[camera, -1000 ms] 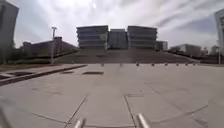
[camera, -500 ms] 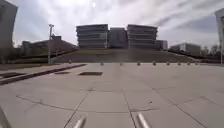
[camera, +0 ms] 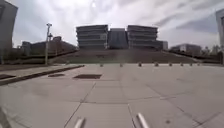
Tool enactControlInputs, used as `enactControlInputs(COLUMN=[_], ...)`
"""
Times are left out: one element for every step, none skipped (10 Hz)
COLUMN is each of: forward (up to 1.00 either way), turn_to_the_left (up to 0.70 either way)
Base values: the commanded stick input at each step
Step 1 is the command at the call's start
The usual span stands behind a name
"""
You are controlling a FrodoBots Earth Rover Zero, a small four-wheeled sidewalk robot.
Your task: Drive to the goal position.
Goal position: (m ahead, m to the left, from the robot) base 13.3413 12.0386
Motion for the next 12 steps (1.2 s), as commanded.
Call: enactControlInputs(forward=[1.0, 1.0, 1.0, 1.0, 1.0, 1.0, 1.0, 1.0, 1.0, 1.0, 1.0, 1.0], turn_to_the_left=[0.0, 0.0, 0.0, 0.0, 0.0, 0.0, 0.0, 0.0, 0.0, 0.0, 0.0, 0.0])
